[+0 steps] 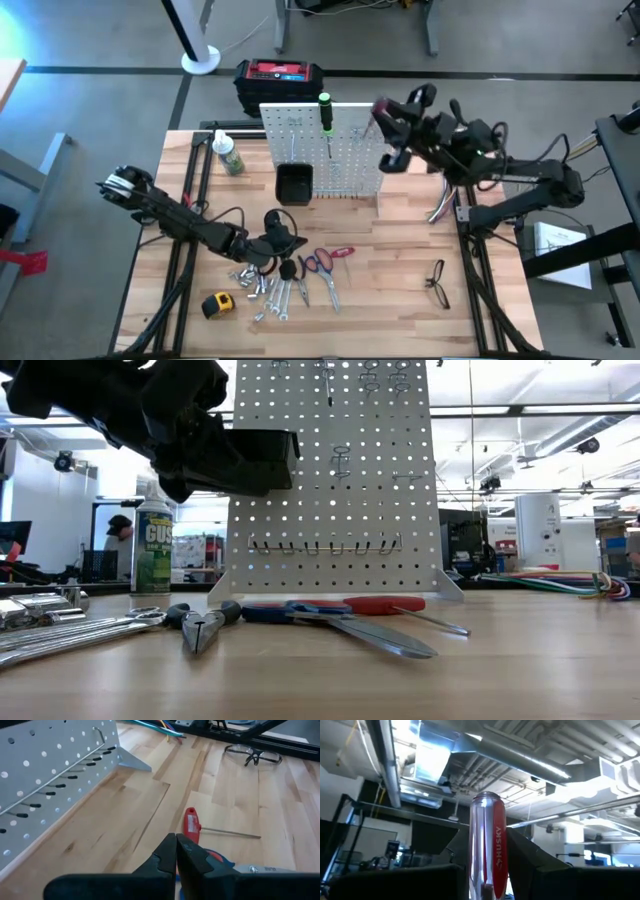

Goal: Hang tools onto peg board
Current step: Hang the red screwdriver on the pegboard

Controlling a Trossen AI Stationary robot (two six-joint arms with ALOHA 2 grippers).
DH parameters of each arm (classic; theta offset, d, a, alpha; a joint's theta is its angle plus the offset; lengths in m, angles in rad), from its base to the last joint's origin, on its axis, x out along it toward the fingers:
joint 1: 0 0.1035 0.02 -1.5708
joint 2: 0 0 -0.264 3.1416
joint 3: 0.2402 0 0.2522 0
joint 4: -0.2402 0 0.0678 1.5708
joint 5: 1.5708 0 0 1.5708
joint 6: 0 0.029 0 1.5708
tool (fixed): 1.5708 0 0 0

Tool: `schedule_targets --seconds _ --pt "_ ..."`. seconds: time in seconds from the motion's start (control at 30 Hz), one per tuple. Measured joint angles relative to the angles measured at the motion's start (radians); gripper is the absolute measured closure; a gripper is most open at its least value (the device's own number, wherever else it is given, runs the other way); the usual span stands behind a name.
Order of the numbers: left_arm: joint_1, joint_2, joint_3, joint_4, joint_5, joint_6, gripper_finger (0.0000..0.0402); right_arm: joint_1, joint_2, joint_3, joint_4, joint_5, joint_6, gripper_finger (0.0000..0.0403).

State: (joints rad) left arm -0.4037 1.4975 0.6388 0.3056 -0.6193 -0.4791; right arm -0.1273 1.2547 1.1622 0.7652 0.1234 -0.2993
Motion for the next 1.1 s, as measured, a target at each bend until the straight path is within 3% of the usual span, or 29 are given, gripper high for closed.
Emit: schedule_targets --seconds 0.37,1.1 --pt "-0.055 0.000 0.000 -0.009 0.009 -0.017 0.0401 -0.114 0.044 -0.011 0.016 -0.025 0.128 0.0337" --pt "-0.054 0.000 -0.011 -0.007 0.003 -0.027 0.0401 -0.118 0.002 -0.087 -0.002 -0.003 0.186 0.0337"
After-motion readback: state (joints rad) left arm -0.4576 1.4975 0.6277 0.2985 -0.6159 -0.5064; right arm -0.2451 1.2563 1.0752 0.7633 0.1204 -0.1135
